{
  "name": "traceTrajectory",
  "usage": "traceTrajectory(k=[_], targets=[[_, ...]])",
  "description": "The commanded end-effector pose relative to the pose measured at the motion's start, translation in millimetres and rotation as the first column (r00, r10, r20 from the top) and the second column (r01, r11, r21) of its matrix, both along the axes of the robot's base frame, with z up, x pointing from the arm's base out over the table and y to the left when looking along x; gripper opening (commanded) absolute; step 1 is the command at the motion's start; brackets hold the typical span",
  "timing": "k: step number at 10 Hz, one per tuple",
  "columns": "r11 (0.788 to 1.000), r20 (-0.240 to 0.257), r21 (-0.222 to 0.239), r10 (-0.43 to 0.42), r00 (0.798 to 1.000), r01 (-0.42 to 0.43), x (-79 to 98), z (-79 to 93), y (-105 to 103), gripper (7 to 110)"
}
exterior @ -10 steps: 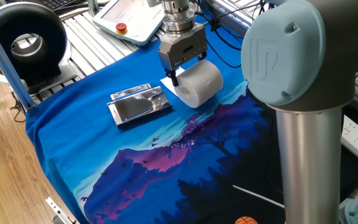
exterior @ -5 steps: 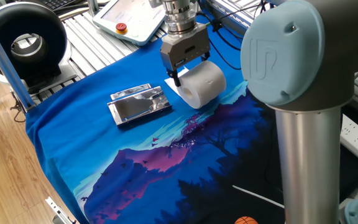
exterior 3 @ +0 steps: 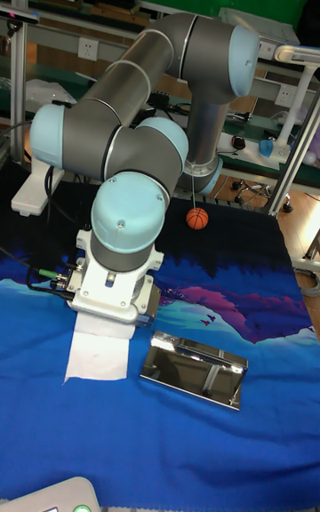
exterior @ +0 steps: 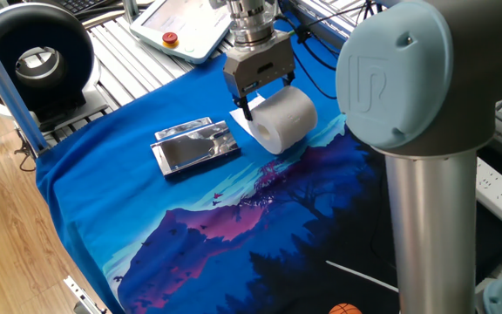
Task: Put the toilet paper on its holder
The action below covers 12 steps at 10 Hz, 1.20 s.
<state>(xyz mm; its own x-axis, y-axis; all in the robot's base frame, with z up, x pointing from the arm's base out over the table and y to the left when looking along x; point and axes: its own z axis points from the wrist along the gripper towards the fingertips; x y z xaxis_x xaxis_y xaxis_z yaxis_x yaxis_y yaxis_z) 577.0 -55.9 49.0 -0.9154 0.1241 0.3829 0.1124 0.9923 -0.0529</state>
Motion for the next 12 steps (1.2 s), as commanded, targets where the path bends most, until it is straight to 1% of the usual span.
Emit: traceTrajectory(k=[1, 4, 6, 8, 9, 12], targets=[[1.000, 0.000, 0.017, -0.007, 1.000, 0.007, -2.4, 11.8, 0, 7], [1.000, 0.002, 0.000, -0.010, 1.000, 0.010, -5.3, 18.1, -4, 7], [1.000, 0.009, 0.013, -0.006, 1.000, 0.006, -6.8, 25.7, -4, 7], [1.000, 0.022, 0.028, 0.001, 1.000, -0.001, -8.5, 36.9, -6, 7], [0.999, 0.028, 0.037, 0.003, 1.000, -0.004, -8.1, 39.8, -6, 7], [0.999, 0.034, 0.036, 0.000, 0.999, -0.002, -6.4, 43.0, -9, 7]])
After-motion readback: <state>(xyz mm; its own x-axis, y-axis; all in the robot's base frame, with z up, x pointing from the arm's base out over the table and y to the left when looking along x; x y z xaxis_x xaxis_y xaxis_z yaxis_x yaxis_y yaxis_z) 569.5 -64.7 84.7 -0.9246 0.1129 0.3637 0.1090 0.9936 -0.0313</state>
